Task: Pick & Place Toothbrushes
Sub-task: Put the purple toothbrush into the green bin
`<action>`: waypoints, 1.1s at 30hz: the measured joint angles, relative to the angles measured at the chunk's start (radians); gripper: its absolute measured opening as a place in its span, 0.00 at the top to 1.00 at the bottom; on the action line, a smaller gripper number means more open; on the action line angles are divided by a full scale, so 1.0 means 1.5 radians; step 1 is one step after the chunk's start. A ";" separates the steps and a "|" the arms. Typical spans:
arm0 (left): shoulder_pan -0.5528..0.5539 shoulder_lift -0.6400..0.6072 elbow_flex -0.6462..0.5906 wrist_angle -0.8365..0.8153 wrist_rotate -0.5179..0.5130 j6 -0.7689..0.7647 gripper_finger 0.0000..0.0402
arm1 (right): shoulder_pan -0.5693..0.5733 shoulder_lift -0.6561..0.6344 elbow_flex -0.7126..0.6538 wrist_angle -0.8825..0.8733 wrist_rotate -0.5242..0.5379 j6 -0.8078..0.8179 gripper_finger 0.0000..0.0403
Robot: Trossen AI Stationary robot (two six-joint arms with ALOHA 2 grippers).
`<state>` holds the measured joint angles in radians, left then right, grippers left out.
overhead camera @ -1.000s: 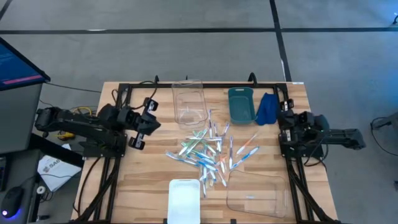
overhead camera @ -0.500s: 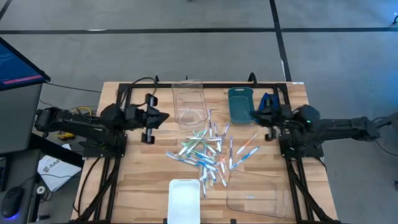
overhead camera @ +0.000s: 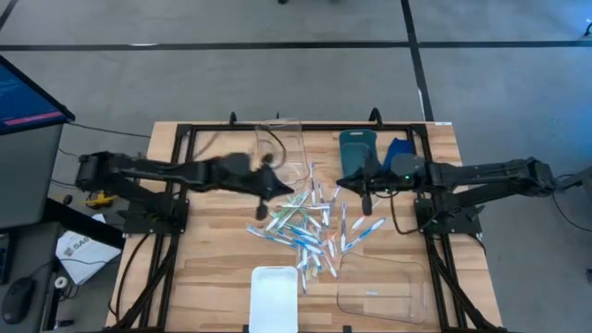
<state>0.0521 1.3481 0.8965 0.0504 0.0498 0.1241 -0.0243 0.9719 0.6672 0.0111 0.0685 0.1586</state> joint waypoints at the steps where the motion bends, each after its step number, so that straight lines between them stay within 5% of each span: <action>1: 0.000 0.028 0.012 -0.009 0.000 0.009 0.99 | -0.003 0.005 0.000 0.002 0.000 0.000 1.00; 7: -0.001 0.156 0.070 -0.028 -0.008 0.056 0.99 | -0.011 -0.007 0.001 -0.028 0.000 0.032 1.00; 13: -0.040 0.190 0.135 -0.088 -0.072 0.090 0.95 | -0.010 -0.036 0.000 -0.078 0.000 0.035 1.00; 21: -0.108 0.260 0.222 -0.191 -0.186 0.111 0.74 | -0.010 -0.047 0.001 -0.092 0.000 0.035 1.00; 33: -0.089 0.336 0.250 -0.184 -0.204 0.095 0.52 | -0.012 -0.052 0.001 -0.103 -0.001 0.035 1.00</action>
<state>-0.0811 1.8522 1.2720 -0.2256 -0.2562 0.2666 -0.0419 0.8944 0.6682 -0.1430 0.0677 0.2111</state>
